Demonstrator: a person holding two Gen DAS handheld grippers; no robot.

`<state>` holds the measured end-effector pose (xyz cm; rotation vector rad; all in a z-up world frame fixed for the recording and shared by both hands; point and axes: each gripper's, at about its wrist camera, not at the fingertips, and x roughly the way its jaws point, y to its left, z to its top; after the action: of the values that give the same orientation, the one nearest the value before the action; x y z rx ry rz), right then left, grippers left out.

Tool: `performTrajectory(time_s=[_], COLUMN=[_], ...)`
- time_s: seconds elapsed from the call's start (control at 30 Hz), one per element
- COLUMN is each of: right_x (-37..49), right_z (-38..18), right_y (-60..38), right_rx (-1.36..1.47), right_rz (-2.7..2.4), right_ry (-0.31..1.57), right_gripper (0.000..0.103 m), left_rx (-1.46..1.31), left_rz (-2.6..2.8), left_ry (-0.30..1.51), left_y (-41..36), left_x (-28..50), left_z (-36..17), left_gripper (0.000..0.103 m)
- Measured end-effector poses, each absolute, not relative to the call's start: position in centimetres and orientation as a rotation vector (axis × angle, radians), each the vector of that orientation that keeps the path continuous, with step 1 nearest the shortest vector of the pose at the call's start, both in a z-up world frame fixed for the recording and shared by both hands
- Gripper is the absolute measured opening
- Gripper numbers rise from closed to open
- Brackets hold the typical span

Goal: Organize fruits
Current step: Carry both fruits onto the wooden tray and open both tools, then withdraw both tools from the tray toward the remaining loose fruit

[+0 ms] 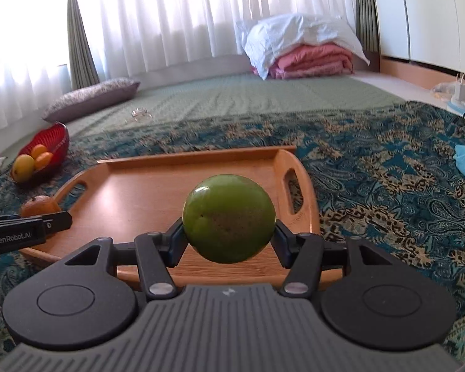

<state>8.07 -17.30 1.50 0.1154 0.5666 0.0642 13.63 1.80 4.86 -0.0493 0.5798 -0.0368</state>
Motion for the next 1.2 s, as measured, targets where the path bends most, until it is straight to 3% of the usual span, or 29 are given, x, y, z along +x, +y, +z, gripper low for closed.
performTrajectory(time_s=[0.43,0.9,0.97,1.07,1.2], right_x=[10.7,10.2,10.0,9.6,8.9], right_z=[-0.3,0.0,0.0,0.2,0.4], right_y=[-17.1,-16.5,-16.5,-16.6,-16.6], right_rx=[0.064,0.009,0.010,0.000,-0.013], right_rz=[0.043,0.027,0.028,0.032,0.034], right_ry=[0.689,0.652,0.651,0.626,0.612], right_gripper=[0.059,0.058,0.062,0.070,0.073], left_rx=[-0.021,0.000,0.005,0.025,0.023], left_rz=[-0.017,-0.014,-0.011,-0.008,-0.012], left_ry=[0.692,0.675,0.668,0.661,0.659], left_y=[1.6,1.4,1.4,1.3,1.5], left_x=[17.4,17.0,16.9,16.6,16.0], left_z=[2.0,1.8,1.9,2.0,2.0], left_gripper=[0.048,0.049,0.050,0.063,0.071])
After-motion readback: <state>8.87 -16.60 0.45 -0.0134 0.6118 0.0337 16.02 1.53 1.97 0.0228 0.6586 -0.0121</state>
